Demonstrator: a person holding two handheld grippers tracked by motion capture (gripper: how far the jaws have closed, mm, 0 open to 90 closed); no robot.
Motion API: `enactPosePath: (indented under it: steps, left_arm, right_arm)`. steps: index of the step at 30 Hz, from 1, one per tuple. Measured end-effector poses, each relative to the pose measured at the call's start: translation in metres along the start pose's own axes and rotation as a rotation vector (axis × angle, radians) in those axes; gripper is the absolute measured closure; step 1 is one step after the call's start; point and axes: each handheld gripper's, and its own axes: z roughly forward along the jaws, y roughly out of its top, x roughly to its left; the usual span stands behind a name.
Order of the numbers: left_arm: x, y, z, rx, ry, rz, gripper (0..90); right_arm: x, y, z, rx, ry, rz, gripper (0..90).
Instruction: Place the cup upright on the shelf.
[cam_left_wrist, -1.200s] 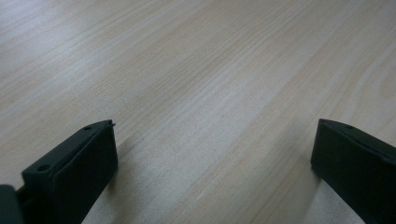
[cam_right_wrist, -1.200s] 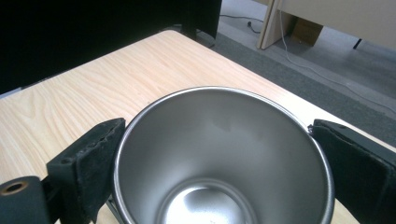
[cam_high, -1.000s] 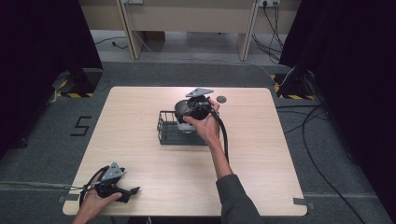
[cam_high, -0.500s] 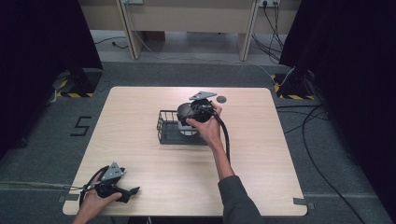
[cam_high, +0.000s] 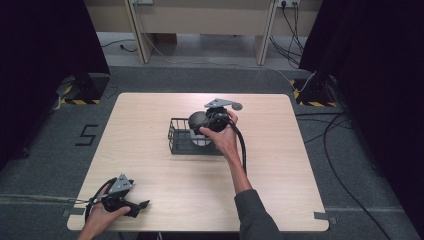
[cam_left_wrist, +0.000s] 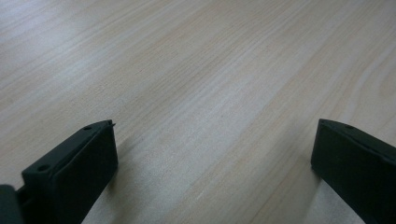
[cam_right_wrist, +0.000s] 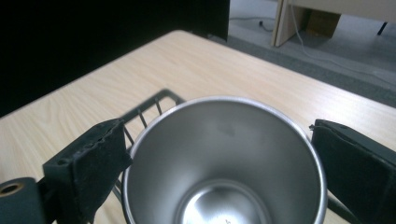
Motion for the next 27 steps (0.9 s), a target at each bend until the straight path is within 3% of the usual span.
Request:
enactPosePath:
  steps: [2,4,12,27]
  left_arm:
    - [0.0,0.0,0.0,0.0,0.0,0.0,0.0]
    - [0.0,0.0,0.0,0.0,0.0,0.0,0.0]
    - [0.0,0.0,0.0,0.0,0.0,0.0,0.0]
    - [0.0,0.0,0.0,0.001,0.001,0.001,0.0]
  right_arm:
    - [0.0,0.001,-0.001,-0.014,-0.004,0.004,6.6]
    - [-0.002,0.003,-0.006,-0.035,-0.027,0.022,16.9]
    - [-0.005,0.007,-0.027,-0.102,-0.017,0.045,15.0]
    - [-0.003,-0.003,-0.063,-0.139,-0.009,0.023,15.1]
